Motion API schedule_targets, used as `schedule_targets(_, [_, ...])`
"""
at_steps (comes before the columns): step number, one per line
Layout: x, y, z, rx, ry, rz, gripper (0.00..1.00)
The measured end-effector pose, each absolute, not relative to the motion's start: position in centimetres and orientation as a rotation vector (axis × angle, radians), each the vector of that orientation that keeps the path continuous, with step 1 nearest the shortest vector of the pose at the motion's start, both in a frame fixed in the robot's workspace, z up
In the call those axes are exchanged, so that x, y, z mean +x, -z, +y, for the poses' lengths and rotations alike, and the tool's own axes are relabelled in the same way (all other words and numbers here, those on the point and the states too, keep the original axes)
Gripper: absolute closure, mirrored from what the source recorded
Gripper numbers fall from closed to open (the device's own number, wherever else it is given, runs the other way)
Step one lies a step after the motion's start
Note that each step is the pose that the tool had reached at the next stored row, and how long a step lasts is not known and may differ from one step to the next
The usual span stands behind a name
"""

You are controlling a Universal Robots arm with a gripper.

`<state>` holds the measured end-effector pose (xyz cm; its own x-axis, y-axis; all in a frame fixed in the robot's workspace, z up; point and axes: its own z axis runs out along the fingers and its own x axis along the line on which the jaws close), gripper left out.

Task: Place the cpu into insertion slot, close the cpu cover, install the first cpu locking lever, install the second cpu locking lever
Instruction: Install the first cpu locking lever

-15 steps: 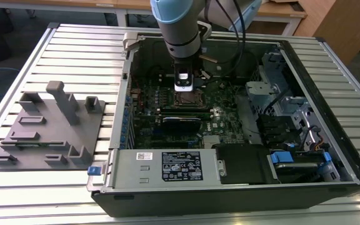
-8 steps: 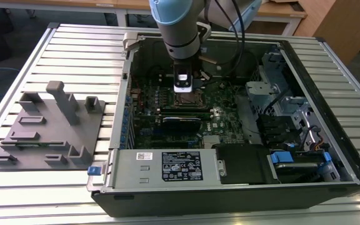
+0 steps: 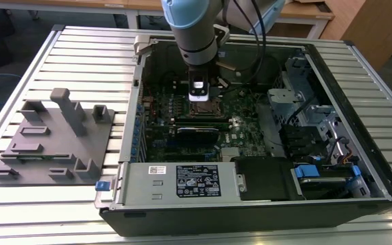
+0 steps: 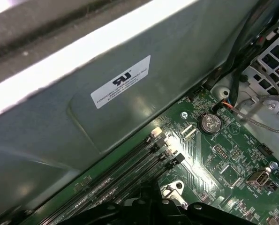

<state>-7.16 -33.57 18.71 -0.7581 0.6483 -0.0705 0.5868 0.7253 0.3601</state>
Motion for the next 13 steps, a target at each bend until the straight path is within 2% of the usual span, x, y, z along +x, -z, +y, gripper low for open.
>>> schedule_targets(13, [-7.16, -19.53, -33.59, 0.994, -0.482, 2.736, 0.90])
